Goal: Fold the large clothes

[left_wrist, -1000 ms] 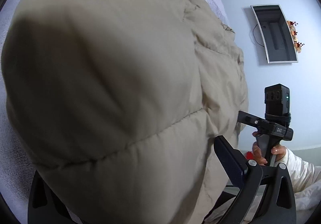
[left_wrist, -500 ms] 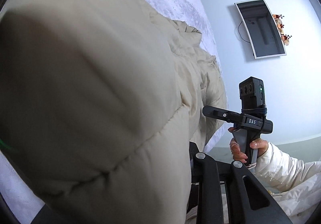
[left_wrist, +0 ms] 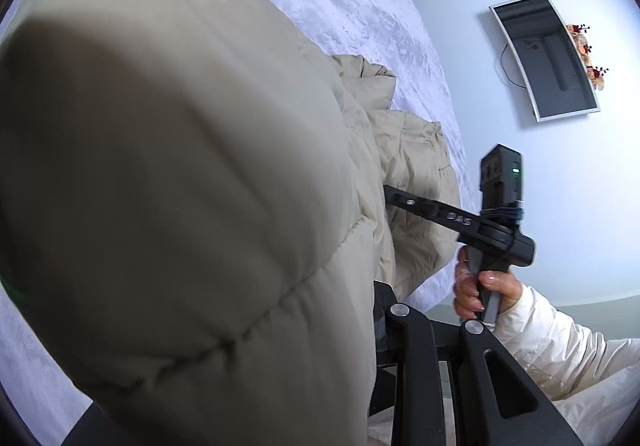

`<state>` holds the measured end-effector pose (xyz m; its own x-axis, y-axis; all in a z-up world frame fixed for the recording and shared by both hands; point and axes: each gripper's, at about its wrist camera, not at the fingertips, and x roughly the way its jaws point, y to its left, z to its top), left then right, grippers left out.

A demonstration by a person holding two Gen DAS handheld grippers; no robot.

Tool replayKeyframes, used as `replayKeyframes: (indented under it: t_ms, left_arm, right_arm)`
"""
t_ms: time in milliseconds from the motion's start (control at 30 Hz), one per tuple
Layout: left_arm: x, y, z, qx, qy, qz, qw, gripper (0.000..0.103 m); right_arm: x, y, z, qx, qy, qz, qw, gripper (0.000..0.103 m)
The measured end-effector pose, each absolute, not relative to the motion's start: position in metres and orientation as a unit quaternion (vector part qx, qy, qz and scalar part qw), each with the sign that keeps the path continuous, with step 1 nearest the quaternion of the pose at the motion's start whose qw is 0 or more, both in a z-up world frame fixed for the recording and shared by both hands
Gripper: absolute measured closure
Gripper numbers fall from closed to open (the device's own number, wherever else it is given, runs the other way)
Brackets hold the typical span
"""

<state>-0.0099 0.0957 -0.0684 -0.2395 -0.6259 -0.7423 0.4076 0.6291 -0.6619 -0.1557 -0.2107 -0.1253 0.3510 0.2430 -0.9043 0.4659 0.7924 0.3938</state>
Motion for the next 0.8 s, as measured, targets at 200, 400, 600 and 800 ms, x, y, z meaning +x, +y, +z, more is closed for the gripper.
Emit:
replayKeyframes:
  t_ms: [200, 400, 600, 800]
  left_arm:
    - [-0.038, 0.044, -0.031, -0.069, 0.664, -0.391, 0.633, 0.072]
    - [-0.062, -0.034, -0.007, -0.021, 0.67, -0.383, 0.636, 0.072]
    - [-0.078, -0.097, 0.003, 0.019, 0.674, -0.387, 0.629, 0.068]
    - [-0.093, -0.138, 0.002, 0.025, 0.686, -0.404, 0.605, 0.034]
  right_arm:
    - [-0.136, -0.222, -0.162, 0.328, 0.58, -0.039, 0.744, 0.096]
    - [-0.13, -0.233, -0.184, 0.34, 0.586, -0.027, 0.735, 0.101]
    - [-0.144, -0.256, -0.173, 0.387, 0.574, -0.008, 0.722, 0.102]
    - [-0.194, -0.298, -0.134, 0.407, 0.538, -0.02, 0.738, 0.1]
